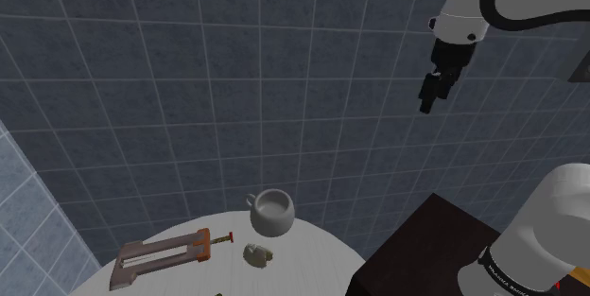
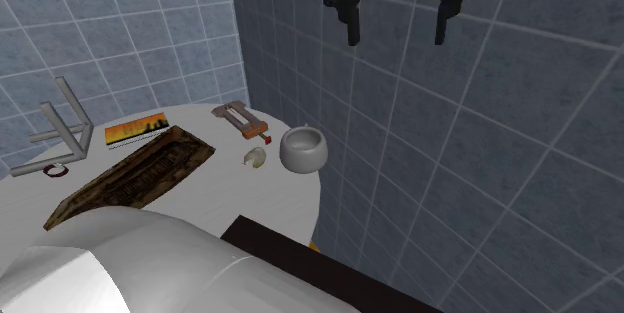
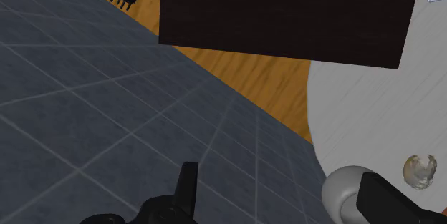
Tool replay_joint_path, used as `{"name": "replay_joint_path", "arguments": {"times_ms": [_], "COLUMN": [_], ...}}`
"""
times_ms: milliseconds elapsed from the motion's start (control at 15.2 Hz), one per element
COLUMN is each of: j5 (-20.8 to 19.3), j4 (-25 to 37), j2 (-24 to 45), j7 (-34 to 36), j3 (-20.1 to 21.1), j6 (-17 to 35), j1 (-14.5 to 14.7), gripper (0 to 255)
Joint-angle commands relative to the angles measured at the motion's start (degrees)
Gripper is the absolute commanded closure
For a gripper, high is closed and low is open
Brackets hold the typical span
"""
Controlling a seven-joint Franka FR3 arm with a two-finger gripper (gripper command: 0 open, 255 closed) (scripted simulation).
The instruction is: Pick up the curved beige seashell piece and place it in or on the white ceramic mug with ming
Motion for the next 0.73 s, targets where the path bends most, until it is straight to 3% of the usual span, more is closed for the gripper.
{"name": "replay_joint_path", "arguments": {"times_ms": [0, 660], "j5": [0.0, 4.33], "j4": [0.0, -3.94], "j2": [0.0, 13.34], "j7": [0.0, 5.46], "j3": [0.0, 5.8], "j6": [0.0, 14.63], "j1": [0.0, 3.56], "gripper": [0, 0]}}
